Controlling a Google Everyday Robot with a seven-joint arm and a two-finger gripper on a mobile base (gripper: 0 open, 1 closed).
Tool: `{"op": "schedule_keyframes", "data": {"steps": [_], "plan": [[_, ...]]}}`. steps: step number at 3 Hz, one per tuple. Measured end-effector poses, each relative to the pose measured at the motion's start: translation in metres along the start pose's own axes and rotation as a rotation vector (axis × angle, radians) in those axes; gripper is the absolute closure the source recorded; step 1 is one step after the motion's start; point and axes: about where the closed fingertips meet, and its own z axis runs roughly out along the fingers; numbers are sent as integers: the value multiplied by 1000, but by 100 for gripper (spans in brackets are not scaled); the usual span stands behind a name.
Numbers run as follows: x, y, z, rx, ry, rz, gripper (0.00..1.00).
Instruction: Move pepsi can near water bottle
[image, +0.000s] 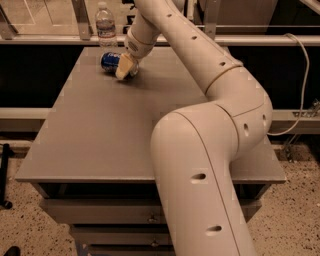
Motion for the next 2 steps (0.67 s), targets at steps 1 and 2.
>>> {"op": "schedule_keyframes", "data": {"steps": [1,2], "plan": [[-1,0,-1,-1,-2,-3,0],[3,-1,-11,1,-21,-2,0]]}}
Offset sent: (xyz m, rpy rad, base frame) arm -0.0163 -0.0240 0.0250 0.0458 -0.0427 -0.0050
